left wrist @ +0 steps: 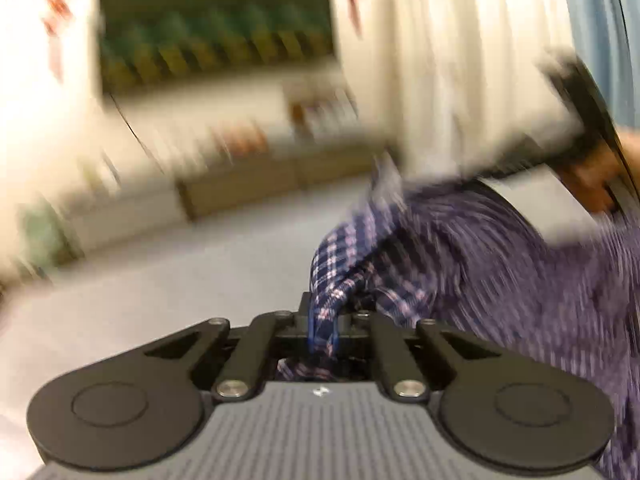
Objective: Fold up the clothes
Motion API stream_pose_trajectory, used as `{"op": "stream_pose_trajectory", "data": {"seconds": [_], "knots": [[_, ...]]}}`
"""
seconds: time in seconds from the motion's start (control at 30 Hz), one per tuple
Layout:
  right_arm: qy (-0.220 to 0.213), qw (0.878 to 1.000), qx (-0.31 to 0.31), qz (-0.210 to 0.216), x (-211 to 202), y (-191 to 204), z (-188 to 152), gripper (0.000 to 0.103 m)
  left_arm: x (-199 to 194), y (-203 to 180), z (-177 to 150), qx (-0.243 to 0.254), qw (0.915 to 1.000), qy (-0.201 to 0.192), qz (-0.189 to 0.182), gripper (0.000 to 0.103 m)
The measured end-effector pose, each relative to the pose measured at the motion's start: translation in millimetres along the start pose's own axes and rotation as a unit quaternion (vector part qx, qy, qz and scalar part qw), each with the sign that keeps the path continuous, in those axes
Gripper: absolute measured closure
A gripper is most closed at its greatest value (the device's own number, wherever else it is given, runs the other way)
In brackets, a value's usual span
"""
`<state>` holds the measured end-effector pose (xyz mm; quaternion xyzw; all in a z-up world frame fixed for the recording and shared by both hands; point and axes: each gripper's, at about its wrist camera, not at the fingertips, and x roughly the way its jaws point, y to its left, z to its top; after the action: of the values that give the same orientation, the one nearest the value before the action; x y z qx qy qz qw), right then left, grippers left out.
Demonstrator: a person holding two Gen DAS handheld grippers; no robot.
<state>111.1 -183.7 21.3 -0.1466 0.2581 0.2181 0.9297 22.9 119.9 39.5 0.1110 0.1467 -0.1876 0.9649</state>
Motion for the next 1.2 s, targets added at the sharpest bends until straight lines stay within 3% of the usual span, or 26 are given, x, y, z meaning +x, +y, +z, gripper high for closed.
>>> {"op": "stream_pose_trajectory", "data": {"seconds": [0.03,0.07,0.1,0.13,0.23,0.27,0.3,0.33,0.37,0.4,0.47,0.53,0.63,0.7,0.8,0.87,0.9,0.93,0.97,1.03,1.07,1.1,1.13,1.2], "knots": [[-0.01,0.998,0.003,-0.056,-15,-10,-4,0.103,-5,-3,6,0.01,0.9999,-0.012,-0.004,0.092],[-0.017,0.994,0.005,-0.111,-29,-19,-9,0.103,-1,-9,8,0.021,0.9995,0.004,-0.022,0.09],[0.019,0.99,0.01,-0.138,-22,-27,-22,0.103,9,-19,2,0.034,0.9977,0.037,-0.045,0.083],[0.054,0.985,0.014,-0.164,-14,-35,-35,0.103,24,-31,-10,0.05,0.9926,0.085,-0.07,0.083],[0.169,0.965,0.02,-0.2,19,-50,-88,0.092,43,-50,-42,0.066,0.9799,0.174,-0.073,0.082],[0.175,0.965,0.039,-0.19,15,-56,-93,0.089,38,-48,-44,0.054,0.9798,0.174,-0.083,0.081],[0.18,0.965,0.057,-0.18,11,-62,-97,0.081,31,-44,-42,0.037,0.9814,0.165,-0.091,0.071],[0.156,0.97,0.073,-0.173,2,-67,-93,0.066,24,-36,-38,0.014,0.9825,0.157,-0.098,0.051],[0.131,0.974,0.088,-0.165,-6,-71,-89,0.058,21,-26,-34,-0.013,0.9828,0.152,-0.105,0.044],[0.106,0.978,0.106,-0.148,-14,-74,-81,0.044,19,-15,-32,-0.043,0.982,0.147,-0.111,0.039],[0.059,0.984,0.133,-0.099,-21,-74,-68,0.034,17,5,-28,-0.102,0.9777,0.139,-0.119,0.039],[0.036,0.99,0.137,-0.026,-19,-76,-54,0.011,31,19,-28,-0.158,0.9662,0.154,-0.134,0.032],[0.053,0.991,0.102,0.066,17,-62,-32,0.007,58,36,-30,-0.23,0.9419,0.184,-0.162,0.029],[0.083,0.991,0.06,0.091,39,-56,-30,0.007,80,35,-34,-0.242,0.9296,0.211,-0.18,0.028],[0.162,0.977,-0.002,0.137,78,-35,-29,0.007,98,26,-44,-0.23,0.9216,0.241,-0.199,0.019],[0.214,0.961,-0.029,0.17,90,-21,-31,0.019,106,19,-52,-0.22,0.9155,0.261,-0.213,0.02],[0.227,0.956,-0.028,0.185,89,-21,-35,0.046,108,15,-54,-0.215,0.9135,0.268,-0.218,0.028],[0.24,0.949,-0.026,0.201,88,-21,-39,0.061,110,11,-56,-0.209,0.9124,0.274,-0.221,0.035],[0.252,0.943,-0.026,0.216,88,-22,-43,0.066,110,8,-56,-0.199,0.9142,0.275,-0.221,0.038],[0.251,0.943,-0.035,0.216,86,-22,-40,0.084,115,2,-50,-0.177,0.9207,0.274,-0.215,0.069],[0.248,0.945,-0.038,0.211,89,-22,-35,0.087,115,2,-44,-0.165,0.9266,0.266,-0.208,0.075],[0.228,0.954,-0.047,0.187,81,-24,-31,0.092,112,2,-36,-0.15,0.935,0.251,-0.2,0.085],[0.206,0.963,-0.054,0.163,72,-26,-27,0.094,106,0,-25,-0.135,0.9471,0.225,-0.185,0.087],[0.105,0.987,-0.022,0.123,33,-40,-6,0.095,71,3,12,-0.103,0.9795,0.109,-0.134,0.088]]}}
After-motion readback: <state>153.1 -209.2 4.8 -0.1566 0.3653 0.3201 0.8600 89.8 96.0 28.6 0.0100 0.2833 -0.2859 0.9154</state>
